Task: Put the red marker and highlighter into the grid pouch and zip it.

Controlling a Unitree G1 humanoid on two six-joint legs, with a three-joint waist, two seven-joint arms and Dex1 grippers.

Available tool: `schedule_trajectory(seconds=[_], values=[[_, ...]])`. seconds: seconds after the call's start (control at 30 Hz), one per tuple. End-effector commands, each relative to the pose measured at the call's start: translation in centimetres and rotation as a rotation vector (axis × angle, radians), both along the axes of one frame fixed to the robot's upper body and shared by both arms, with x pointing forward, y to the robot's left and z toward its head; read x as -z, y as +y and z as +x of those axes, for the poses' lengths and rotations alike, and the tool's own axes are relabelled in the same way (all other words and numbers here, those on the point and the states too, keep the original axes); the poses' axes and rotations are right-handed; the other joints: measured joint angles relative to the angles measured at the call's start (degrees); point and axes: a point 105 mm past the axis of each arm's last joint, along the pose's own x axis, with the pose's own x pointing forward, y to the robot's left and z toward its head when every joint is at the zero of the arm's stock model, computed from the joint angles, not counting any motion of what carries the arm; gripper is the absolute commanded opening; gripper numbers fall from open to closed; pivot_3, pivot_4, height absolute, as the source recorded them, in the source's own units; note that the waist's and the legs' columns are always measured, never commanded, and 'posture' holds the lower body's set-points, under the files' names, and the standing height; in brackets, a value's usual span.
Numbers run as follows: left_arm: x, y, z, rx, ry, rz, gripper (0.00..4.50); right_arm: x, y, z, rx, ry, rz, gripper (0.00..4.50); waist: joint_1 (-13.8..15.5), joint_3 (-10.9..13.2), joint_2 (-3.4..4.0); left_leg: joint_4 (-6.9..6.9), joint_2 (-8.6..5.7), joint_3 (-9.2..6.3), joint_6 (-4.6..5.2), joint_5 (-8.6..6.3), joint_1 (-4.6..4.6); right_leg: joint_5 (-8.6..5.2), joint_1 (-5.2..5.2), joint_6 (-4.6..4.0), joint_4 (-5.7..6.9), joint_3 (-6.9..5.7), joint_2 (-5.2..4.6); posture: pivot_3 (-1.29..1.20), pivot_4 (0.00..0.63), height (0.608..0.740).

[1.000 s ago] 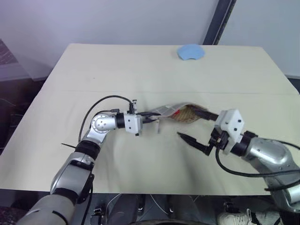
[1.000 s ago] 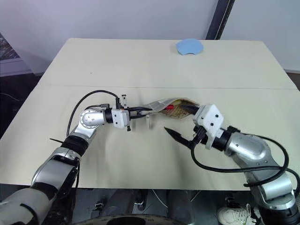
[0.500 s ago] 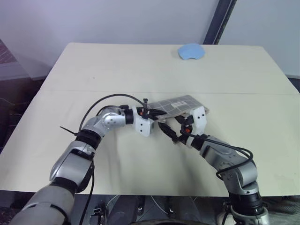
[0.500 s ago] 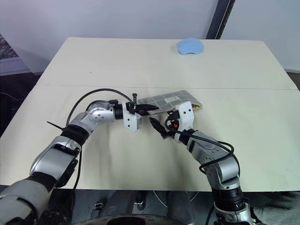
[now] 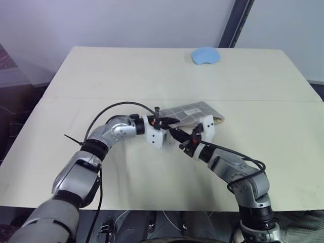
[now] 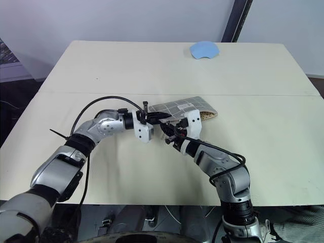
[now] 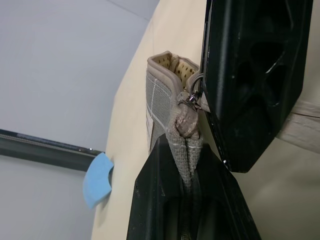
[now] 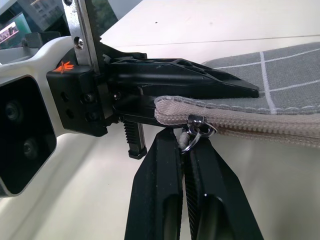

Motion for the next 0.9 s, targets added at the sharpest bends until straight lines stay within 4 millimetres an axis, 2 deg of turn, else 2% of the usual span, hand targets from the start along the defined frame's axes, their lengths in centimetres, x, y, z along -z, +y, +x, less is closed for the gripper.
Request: schedule_trajectory(seconds=[0.03,0.23,0.27,0.33,0.43,0.5,0.63,0.73,0.8,0.9], values=[[-1.5,0.4,0.5,-0.017,-0.019,-0.05,0.0,0.2,-2.3,0.0,0.014,-0.045,-0.129,0.05,0.08,0.0,0.0,0.0,0.0,0.0,0.0,0.0,0.0,0.0,0.0,0.0,-0.01,-0.01,0.0,0.0,0.15,0.739],[-1.2,2.4,0.0,-0.008,0.069,-0.075,0.0,0.2,-9.7,0.3,0.1,-0.087,-0.388,0.05,0.03,0.01,0.0,0.01,-0.04,0.01,0.01,-0.01,0.0,0.0,0.05,0.0,-0.06,-0.05,-0.09,0.0,0.15,0.739],[-1.1,3.0,-0.1,-0.011,0.099,-0.08,0.0,0.1,-11.7,0.6,0.14,-0.09,-0.431,0.05,0.01,0.01,0.0,0.0,-0.03,0.01,0.01,-0.01,0.0,0.0,0.04,0.0,-0.06,-0.04,-0.09,0.0,0.15,0.739],[-0.9,3.7,-0.1,-0.017,0.131,-0.083,0.0,-0.3,-14.4,1.0,0.202,-0.099,-0.477,0.05,-0.05,0.01,0.01,0.02,0.01,-0.01,0.01,-0.01,0.0,-0.01,0.06,0.0,-0.06,-0.05,-0.07,0.0,0.15,0.739],[-0.7,4.6,0.1,-0.038,0.158,-0.064,0.0,-0.5,-17.5,1.3,0.275,-0.112,-0.587,0.05,-0.04,0.01,0.01,0.05,0.02,0.0,0.01,0.0,0.0,-0.01,0.07,-0.01,-0.04,-0.03,-0.07,0.0,0.15,0.739],[-0.7,4.8,0.2,-0.047,0.176,-0.062,0.0,-0.5,-18.4,1.3,0.291,-0.121,-0.623,0.05,-0.01,0.01,0.01,0.07,0.02,0.0,0.01,0.0,0.0,-0.01,0.1,-0.01,-0.04,-0.03,-0.07,0.0,0.15,0.739],[-0.3,4.6,0.4,-0.059,0.244,-0.08,0.0,-0.7,-17.9,1.3,0.282,-0.141,-0.603,0.05,0.0,0.01,0.01,0.12,0.02,0.0,0.02,0.0,0.0,-0.01,0.14,-0.01,-0.06,-0.02,-0.08,0.0,0.15,0.739],[0.0,3.8,0.1,-0.041,0.417,-0.163,1.06,-1.1,-17.1,1.1,0.258,-0.17,-0.568,1.07,-0.02,0.0,0.03,0.15,0.01,0.01,0.02,0.0,0.0,-0.01,0.15,-0.01,-0.06,-0.01,-0.08,0.0,0.15,0.739],[-0.2,3.4,-0.5,-0.005,0.477,-0.203,2.11,-1.0,-17.0,0.4,0.222,-0.166,-0.568,2.1,0.05,0.0,0.02,0.12,0.02,0.0,0.02,0.0,0.0,-0.01,0.13,-0.02,-0.05,-0.02,-0.08,0.0,0.15,0.739],[0.0,4.6,-1.0,-0.008,0.605,-0.252,3.68,-0.9,-16.9,-1.6,0.154,-0.138,-0.535,3.65,0.08,0.01,0.03,0.1,0.02,-0.02,0.03,-0.01,-0.01,-0.02,0.14,-0.02,-0.06,-0.01,-0.09,0.0,0.15,0.739]])
